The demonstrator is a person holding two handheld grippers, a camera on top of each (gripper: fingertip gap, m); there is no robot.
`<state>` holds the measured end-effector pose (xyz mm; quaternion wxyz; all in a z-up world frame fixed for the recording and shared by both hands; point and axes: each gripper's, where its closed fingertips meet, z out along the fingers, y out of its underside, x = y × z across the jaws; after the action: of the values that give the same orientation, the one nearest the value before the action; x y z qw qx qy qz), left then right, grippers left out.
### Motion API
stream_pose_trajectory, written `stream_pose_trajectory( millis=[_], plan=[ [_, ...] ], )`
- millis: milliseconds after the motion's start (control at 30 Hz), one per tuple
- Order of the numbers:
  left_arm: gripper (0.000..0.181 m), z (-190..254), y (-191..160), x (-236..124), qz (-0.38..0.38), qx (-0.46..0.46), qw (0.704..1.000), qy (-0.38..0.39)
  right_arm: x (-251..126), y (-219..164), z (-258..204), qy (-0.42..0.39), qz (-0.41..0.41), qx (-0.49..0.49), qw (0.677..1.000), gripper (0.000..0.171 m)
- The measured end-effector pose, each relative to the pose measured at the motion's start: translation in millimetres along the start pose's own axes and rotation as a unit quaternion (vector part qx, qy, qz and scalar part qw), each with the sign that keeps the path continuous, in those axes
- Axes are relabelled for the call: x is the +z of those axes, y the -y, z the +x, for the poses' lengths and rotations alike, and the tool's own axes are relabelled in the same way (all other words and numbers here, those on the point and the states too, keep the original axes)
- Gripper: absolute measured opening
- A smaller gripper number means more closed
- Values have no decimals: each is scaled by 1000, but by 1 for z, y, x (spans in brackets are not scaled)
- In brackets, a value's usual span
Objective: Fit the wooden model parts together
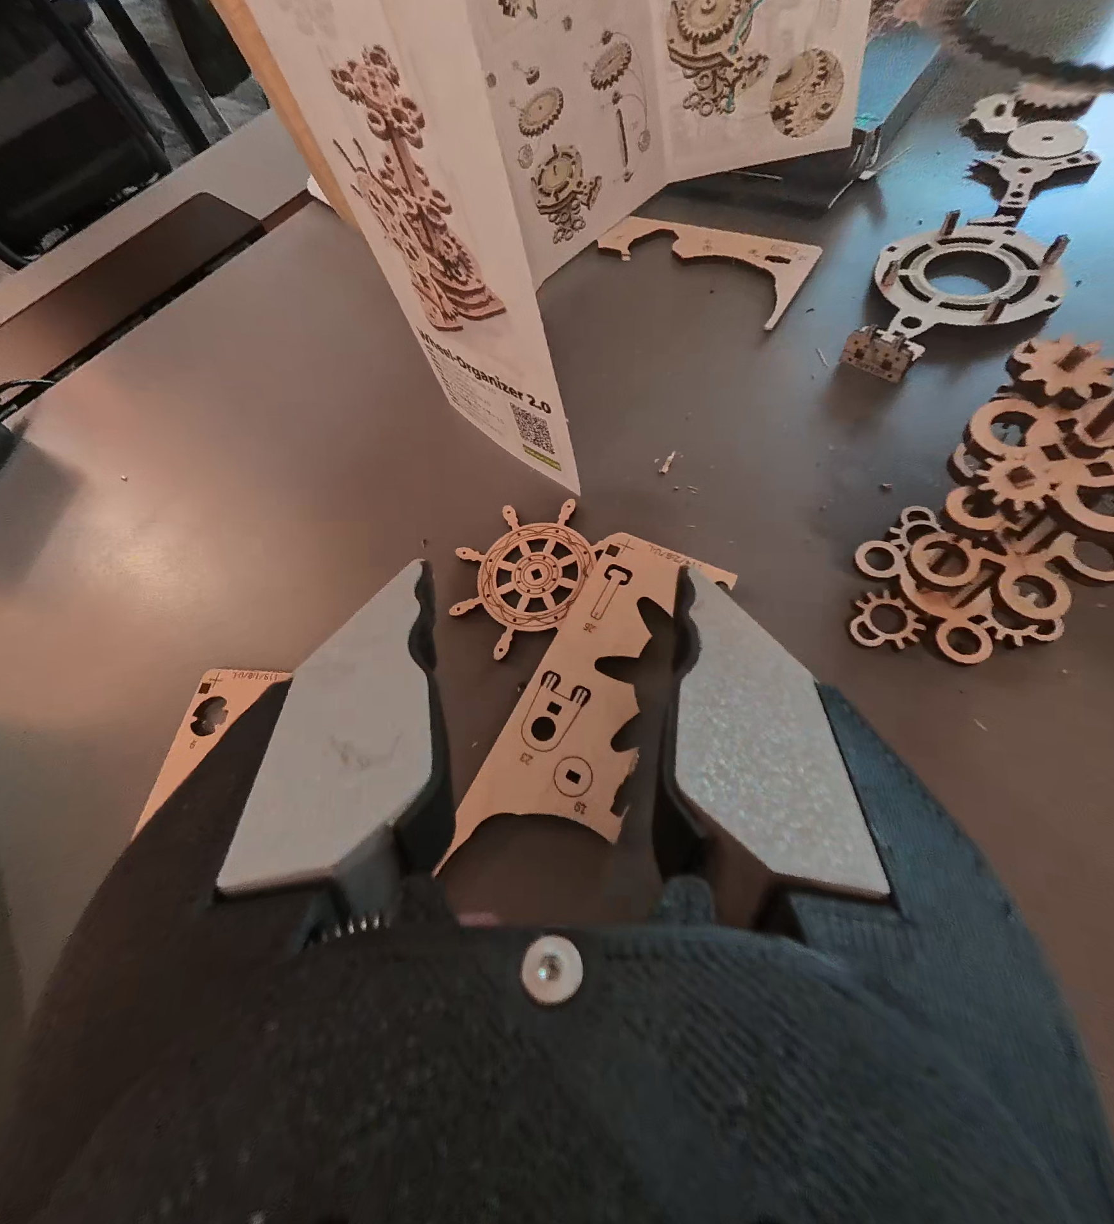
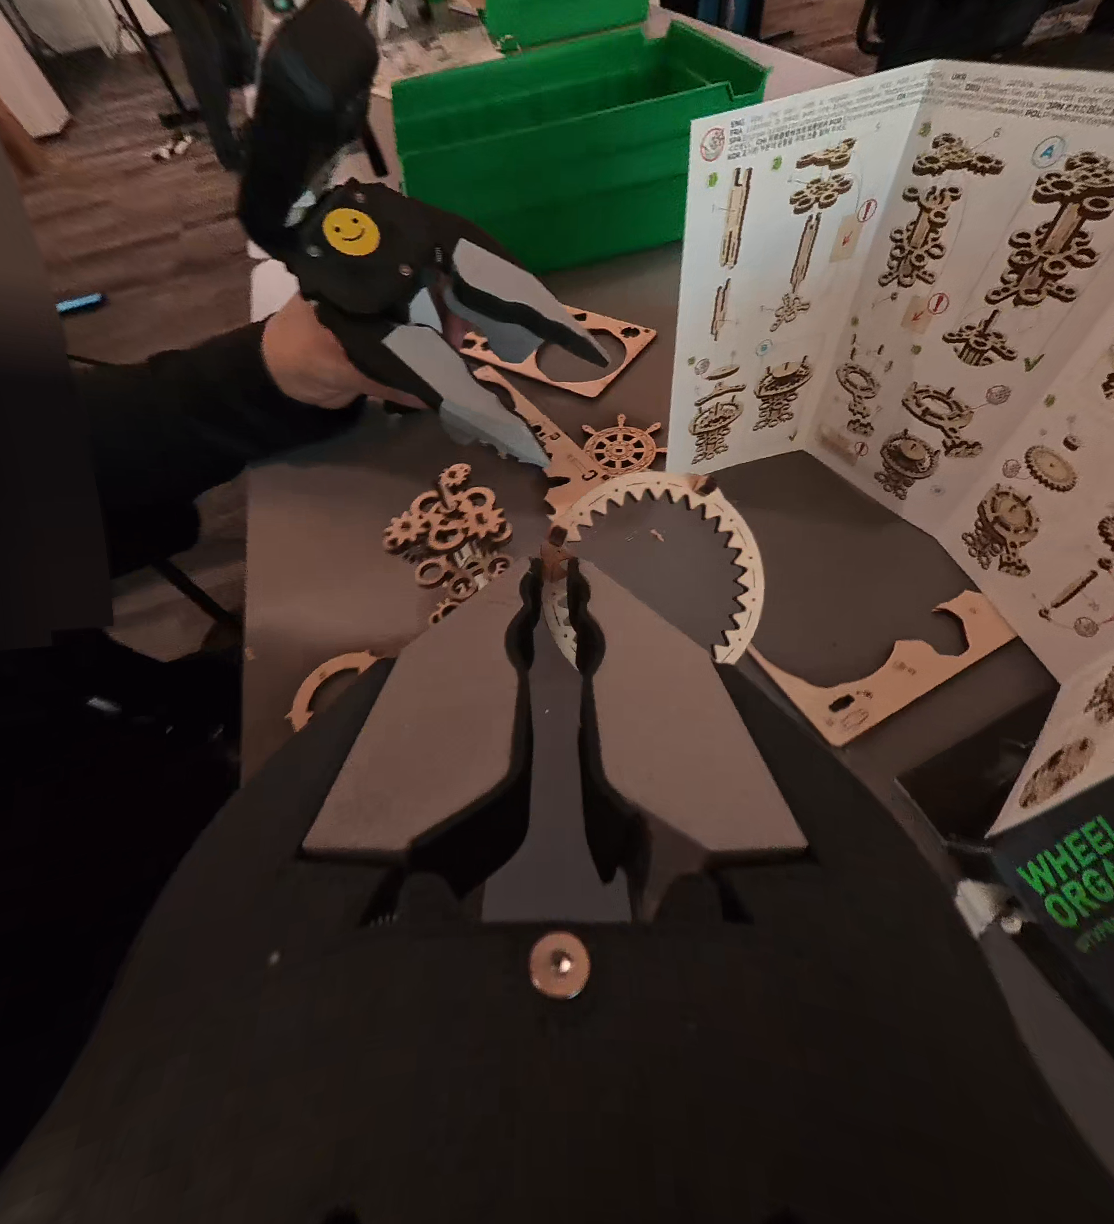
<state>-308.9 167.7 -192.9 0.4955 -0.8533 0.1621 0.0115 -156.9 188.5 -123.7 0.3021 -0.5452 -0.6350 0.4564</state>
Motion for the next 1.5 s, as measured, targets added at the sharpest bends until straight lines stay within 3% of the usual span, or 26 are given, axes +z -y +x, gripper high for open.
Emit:
stream_pose_trajectory(
  millis=[33,200,767,1500],
  plan=[
    [70,0,0,0,1,-1,1000,0,-6,-2,-1,-2,2,-2,1000,4],
    [71,-2,-1,0,-2,-10,1000,-1,-21,-11,0,-20,16,3,1000,4],
    [69,-5,-2,-1,-1,-15,1000,3,-17,-19,-23,-58,-49,-38,996,4],
    [68,-6,-1,-3,1,-16,1000,5,-10,-15,-31,-56,-53,-34,996,4]
  ],
)
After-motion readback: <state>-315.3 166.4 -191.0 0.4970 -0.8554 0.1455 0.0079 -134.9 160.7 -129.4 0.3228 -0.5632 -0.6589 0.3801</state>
